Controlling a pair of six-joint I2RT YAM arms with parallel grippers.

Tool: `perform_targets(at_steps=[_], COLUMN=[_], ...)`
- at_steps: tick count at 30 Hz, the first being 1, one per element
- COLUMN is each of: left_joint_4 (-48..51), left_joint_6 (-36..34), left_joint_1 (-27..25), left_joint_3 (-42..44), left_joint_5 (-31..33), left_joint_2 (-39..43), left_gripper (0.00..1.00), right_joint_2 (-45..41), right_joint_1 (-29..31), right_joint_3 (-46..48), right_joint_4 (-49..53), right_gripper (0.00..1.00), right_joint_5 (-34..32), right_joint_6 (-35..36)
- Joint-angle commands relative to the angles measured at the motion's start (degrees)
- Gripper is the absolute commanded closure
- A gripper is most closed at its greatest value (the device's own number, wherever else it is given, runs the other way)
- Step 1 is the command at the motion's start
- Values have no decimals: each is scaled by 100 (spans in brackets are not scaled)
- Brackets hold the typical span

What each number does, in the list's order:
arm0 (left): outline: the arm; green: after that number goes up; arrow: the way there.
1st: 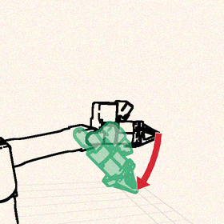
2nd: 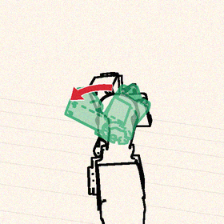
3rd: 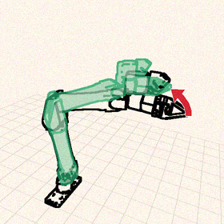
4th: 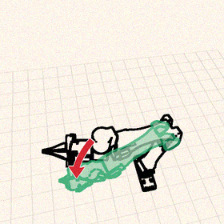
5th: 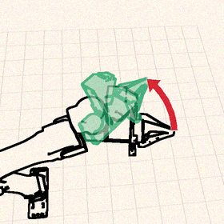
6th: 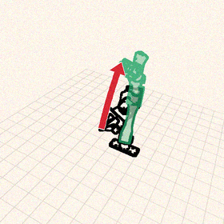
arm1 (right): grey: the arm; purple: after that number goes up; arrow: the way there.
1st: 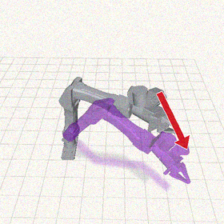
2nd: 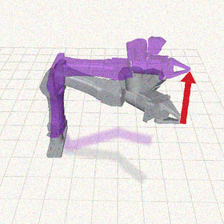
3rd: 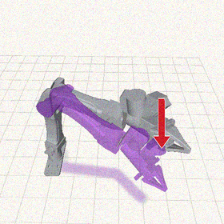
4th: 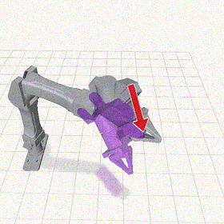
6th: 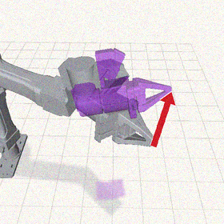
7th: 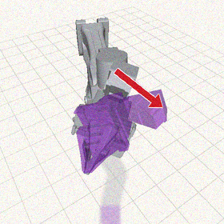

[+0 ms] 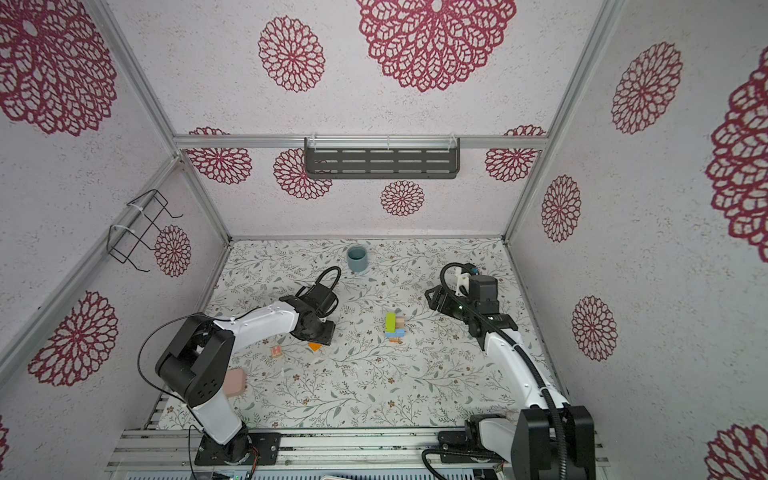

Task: Build the wood block tower
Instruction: 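Lower the left gripper onto the orange block and close on it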

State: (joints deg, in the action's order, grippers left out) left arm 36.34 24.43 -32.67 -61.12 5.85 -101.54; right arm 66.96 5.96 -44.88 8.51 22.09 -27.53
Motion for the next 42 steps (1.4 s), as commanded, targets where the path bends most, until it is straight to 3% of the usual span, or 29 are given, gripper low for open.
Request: perform_targets(at_steps=[1,7,23,31,42], left_joint_4=[71,14,86,641,1699], left_joint_6=[96,246,606,868,1248], left_joint_1=[56,47,31,-68,-382], left_joint_3=[11,161,216,-307,-1839], left_joint_5=[-87,-226,-441,-435,-331], left_joint_2=[-95,29,275,465,341], left_gripper=[45,46,70,72,73], right_joint_2=[-45,-45,-213,-331,-399], right_joint_1=[31,37,34,24,-200], right_joint_3=[-102,-54,114,251,535], right_joint_4=[-107,-148,-157,-115,-354], right_gripper=[21,21,21,21,20], right_joint_5=[-58,-41,-25,-162,-92], right_joint_6=[99,81,65,48,-240])
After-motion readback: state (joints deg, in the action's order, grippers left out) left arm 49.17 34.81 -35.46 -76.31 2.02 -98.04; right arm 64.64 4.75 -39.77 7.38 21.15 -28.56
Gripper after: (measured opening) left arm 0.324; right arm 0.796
